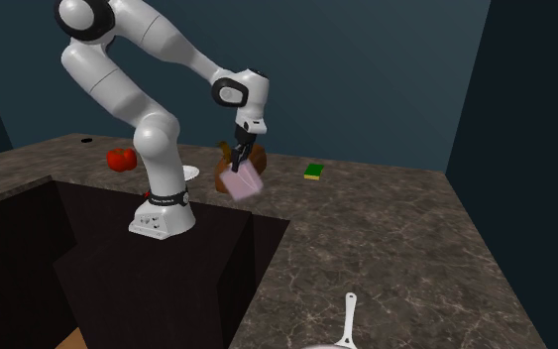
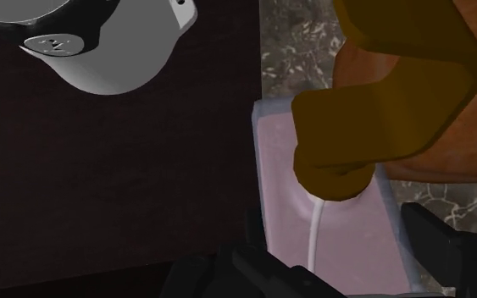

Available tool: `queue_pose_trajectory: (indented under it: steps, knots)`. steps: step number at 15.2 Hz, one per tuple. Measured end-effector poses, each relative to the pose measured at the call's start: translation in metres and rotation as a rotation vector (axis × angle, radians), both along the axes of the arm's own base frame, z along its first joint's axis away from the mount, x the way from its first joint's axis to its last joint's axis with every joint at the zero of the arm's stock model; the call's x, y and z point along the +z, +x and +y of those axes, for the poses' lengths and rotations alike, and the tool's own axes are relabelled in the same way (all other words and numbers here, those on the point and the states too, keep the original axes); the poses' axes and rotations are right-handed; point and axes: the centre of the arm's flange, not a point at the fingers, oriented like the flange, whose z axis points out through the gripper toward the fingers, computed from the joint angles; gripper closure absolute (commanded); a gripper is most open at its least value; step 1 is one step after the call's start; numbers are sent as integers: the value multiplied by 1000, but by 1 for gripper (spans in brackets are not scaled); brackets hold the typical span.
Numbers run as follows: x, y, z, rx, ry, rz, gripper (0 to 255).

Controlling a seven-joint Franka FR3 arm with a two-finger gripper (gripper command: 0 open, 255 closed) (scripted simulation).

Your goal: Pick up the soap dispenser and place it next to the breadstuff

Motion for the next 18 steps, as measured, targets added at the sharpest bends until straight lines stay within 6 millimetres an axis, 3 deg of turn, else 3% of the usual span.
queue_pose_trajectory:
  steps: [6,11,12,18]
  knots:
    - [-26,1,1,0,3,-6,255]
    - [-28,1,0,0,2,-7,255]
    - [-28,1,0,0,2,-7,0]
    - [-28,0,1,0,2,-4,0]
